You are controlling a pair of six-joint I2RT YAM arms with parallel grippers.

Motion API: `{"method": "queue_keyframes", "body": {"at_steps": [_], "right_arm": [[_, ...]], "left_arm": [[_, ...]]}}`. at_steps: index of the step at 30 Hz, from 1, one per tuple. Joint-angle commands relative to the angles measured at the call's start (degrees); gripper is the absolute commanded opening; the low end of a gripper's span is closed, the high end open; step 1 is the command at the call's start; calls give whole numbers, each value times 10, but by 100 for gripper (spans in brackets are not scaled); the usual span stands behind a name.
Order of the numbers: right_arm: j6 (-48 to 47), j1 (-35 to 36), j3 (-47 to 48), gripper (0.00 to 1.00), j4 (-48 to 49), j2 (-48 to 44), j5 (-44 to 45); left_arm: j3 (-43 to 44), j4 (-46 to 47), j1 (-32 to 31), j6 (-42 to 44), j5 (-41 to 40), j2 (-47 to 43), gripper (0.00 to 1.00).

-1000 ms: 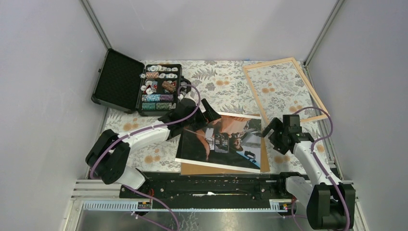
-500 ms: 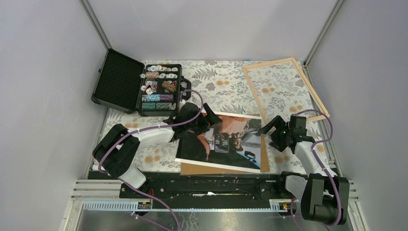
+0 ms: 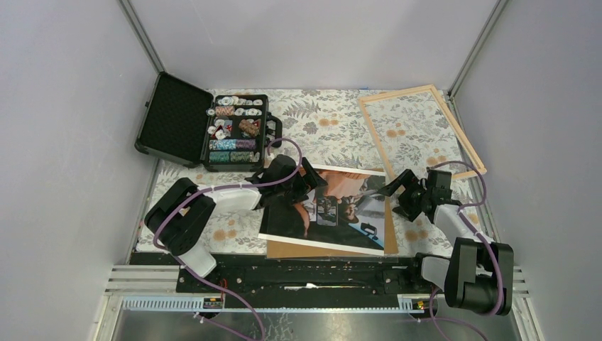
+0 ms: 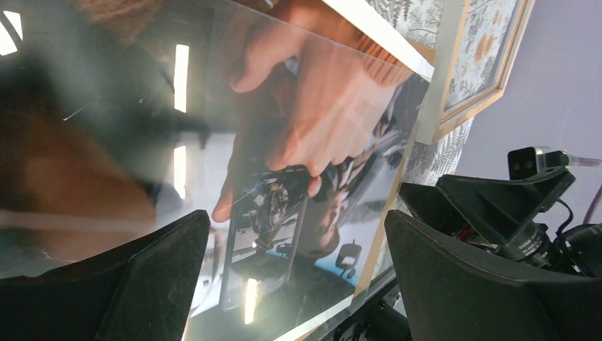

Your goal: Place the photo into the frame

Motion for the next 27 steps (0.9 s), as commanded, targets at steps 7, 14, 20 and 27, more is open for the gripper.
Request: {"method": "queue_keyframes", "body": {"at_steps": [7,14,20,27], "right_arm": [[-33,-5,9,100,59,54,-43],[-19,-5,3,100,79,21,-74],[4,-5,6,100,67,-25,-94],[9,-5,8,98,33,-44,-125]], "left_arm": [[4,-14,-4,-31,1,34,99],[6,-15,-5,-33,4,47,99],[7,-17,-8,-31,3,51,99],[9,-17,-9,-28,4,49,99]]}}
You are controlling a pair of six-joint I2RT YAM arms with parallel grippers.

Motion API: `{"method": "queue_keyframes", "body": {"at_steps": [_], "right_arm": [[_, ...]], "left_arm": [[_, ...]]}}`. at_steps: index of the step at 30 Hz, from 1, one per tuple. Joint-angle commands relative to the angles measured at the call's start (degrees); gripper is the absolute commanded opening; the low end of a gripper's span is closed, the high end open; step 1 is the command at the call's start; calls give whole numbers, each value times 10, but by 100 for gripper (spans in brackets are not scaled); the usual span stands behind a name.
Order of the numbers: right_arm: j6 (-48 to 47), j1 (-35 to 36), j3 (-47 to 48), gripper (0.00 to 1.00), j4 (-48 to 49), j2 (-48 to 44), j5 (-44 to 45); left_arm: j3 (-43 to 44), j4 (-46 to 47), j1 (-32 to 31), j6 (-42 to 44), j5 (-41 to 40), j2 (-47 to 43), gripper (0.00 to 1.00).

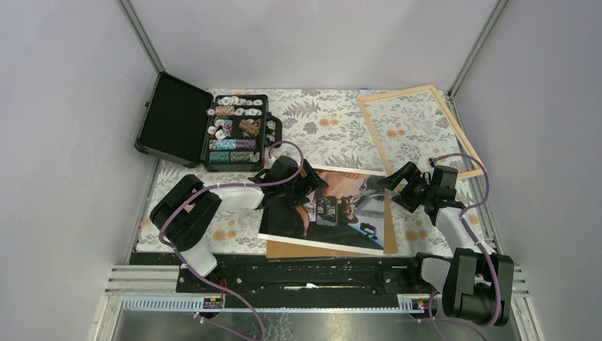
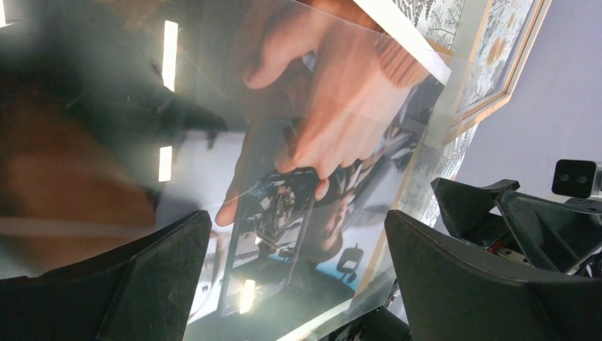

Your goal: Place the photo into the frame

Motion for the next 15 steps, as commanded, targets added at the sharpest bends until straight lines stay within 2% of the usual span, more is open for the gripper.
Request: {"method": "queue_keyframes", "body": {"at_steps": [1,15], "right_arm": [[14,2,4,97,-33,-10,-73],[-12,2,24,91,-180,-115,-133]], "left_arm": [[6,-18,-7,2,-3,16,99],[9,-20,-10,9,-6,13,99]]}}
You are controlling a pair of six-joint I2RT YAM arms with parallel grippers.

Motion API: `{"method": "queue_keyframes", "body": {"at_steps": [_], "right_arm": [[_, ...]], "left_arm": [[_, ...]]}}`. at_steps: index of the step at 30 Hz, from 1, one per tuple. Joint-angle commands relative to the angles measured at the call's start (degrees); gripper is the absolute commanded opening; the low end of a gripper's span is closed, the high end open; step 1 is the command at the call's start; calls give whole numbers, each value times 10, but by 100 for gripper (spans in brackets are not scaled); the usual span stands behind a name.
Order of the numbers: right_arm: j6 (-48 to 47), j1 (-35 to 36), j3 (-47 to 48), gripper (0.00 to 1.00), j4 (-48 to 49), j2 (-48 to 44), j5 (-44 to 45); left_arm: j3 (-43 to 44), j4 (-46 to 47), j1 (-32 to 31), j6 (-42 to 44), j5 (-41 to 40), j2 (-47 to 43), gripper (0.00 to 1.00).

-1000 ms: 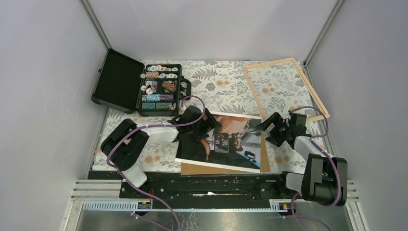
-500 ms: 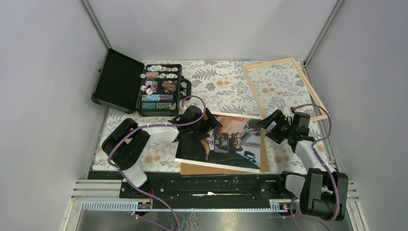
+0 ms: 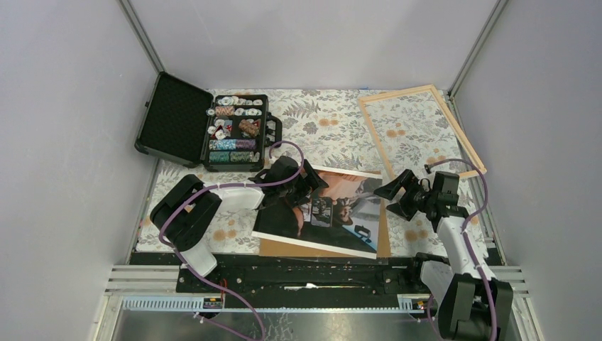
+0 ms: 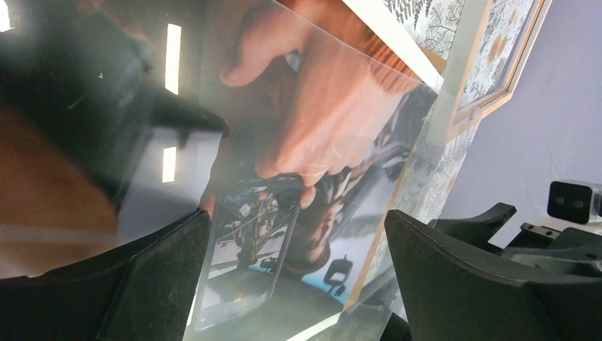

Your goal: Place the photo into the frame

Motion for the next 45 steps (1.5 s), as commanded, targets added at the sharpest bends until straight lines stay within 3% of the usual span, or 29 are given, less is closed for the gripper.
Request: {"method": "queue_keyframes", "body": {"at_steps": [1,7,16,23,29,37,41,45], "right_arm": [[2,2,25,91,-60,-44,-66],[3,2,30,86,-74,-62,-96],[-45,3,31,65,-109,-45,-121],[-43,3,31,55,-96,-48,-109],[2,3,7,38,-35,-54,-109],[32,3,10,0,-20,-70,-78],[27,3,38,0,-55,-78,-53],[14,3,92,0,-138,-95,44]], "left_arm": [[8,-19,-9,8,-3,15,99],[9,-19,-13,9,-3,17,99],[10,-17,-21,13,-2,5,99],[13,-11,-28,24,-5,-14,99],[10,0,-31,24,3,-21,99],[47,7,-32,116,5,-85,99],[58,27,-32,170,5,-144,99],[68,28,-34,206,0,-189,99]]}}
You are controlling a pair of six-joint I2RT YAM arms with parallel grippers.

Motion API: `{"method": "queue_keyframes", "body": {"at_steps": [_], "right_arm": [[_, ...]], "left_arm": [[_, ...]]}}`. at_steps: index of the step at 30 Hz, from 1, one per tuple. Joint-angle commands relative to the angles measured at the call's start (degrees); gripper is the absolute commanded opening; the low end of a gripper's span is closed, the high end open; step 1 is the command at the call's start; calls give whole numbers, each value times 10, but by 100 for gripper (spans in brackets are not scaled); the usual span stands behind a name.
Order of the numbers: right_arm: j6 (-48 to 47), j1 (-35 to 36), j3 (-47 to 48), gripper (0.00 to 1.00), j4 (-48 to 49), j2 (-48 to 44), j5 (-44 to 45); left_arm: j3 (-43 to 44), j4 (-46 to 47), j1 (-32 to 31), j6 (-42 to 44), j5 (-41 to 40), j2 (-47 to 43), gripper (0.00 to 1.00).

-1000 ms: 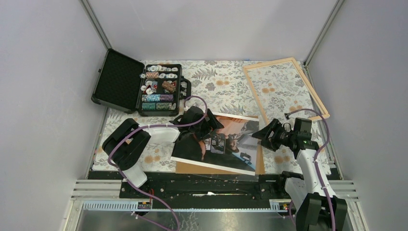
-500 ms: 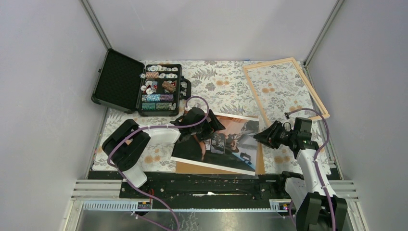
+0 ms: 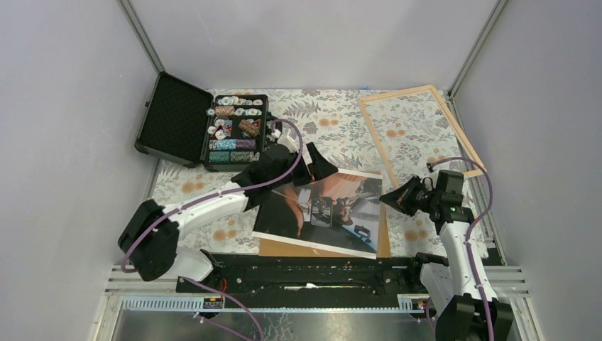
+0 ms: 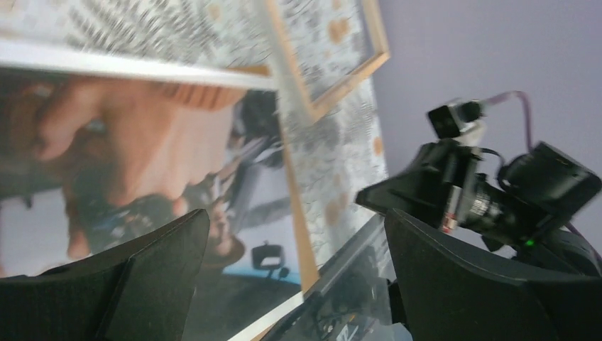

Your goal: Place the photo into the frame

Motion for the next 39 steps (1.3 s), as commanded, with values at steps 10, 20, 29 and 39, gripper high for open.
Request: {"method": "queue_keyframes", "body": {"at_steps": [10,20,29,39], "right_arm": [[29,1,188,0,-81,-8,187],[63,-1,266,0,26,103,245],[88,-19,267,0,129,169,279],[74,-67,152,0,252,171,262]], "left_arm": [[60,15,-23,187,-54,-121,99],[71,0,-33,240,-99,-132,99],[72,-3,-35,245,-101,-121,99],[79,-9,-35,243,-88,-87,99]]}}
